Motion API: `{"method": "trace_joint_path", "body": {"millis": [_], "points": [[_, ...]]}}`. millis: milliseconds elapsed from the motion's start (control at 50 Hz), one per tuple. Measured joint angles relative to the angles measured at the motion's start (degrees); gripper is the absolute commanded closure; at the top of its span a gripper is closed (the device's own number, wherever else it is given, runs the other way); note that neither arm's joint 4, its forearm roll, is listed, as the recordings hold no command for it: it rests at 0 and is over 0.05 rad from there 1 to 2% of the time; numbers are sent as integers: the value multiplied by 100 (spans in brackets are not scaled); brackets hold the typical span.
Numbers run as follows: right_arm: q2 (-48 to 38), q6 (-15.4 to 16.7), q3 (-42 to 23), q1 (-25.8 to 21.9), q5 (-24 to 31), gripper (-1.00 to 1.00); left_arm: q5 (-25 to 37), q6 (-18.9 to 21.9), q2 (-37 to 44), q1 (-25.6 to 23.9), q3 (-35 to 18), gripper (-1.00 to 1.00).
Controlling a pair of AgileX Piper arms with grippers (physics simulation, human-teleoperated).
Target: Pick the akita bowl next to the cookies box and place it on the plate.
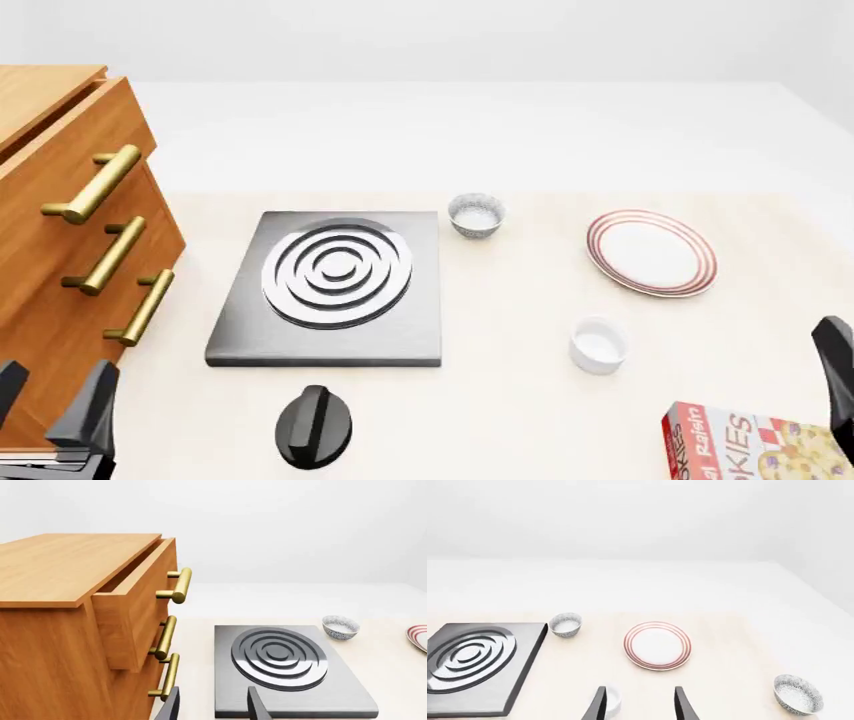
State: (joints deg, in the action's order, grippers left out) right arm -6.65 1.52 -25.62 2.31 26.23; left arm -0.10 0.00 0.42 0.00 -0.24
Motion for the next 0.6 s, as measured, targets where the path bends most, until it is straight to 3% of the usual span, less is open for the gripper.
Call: {"method": "trace_joint_path", "body": {"millis": [280,600], "points": [[-916,331,-1241,544,1145,-100,0,0,0,0,0,-100],[-1971,550,-2072,1250,1711,-100,0,0,0,0,0,-100]]}}
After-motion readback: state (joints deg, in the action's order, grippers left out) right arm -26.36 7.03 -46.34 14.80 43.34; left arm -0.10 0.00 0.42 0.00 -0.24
